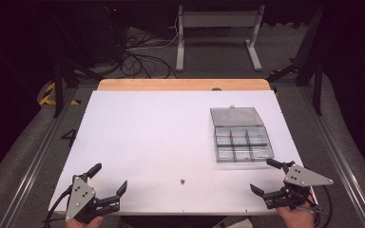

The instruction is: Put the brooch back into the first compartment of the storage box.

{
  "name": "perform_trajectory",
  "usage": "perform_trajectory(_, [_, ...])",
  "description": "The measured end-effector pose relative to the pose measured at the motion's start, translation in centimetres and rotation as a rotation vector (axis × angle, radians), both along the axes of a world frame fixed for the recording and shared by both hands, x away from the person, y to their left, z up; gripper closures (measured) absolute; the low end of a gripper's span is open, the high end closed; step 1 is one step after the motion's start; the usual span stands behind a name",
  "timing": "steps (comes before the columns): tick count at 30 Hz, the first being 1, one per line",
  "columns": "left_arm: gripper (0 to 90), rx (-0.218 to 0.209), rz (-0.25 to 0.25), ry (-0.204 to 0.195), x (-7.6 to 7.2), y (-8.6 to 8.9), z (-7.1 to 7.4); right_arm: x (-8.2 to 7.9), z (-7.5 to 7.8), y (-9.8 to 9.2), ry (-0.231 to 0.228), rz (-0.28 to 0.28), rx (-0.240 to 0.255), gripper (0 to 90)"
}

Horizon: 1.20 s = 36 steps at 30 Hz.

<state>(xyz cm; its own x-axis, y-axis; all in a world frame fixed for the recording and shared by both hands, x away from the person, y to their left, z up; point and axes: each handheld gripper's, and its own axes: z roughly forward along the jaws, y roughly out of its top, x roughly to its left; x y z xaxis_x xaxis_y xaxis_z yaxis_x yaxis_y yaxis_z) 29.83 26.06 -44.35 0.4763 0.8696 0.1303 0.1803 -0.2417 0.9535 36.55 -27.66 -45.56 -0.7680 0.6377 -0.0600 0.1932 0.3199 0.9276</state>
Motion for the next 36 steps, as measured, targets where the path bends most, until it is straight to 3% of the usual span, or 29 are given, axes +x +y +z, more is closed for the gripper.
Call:
perform_trajectory(26, [8.0, 0.021, 0.003, -0.004, 0.1, 0.0, 0.0, 0.1, 0.2, 0.2, 0.003, 0.015, -0.005, 0.6])
perform_trajectory(36, [8.2, 0.021, 0.004, 0.0, 0.1, -0.1, 0.0, 0.8, 0.8, 1.5, 0.023, 0.051, -0.011, 0.6])
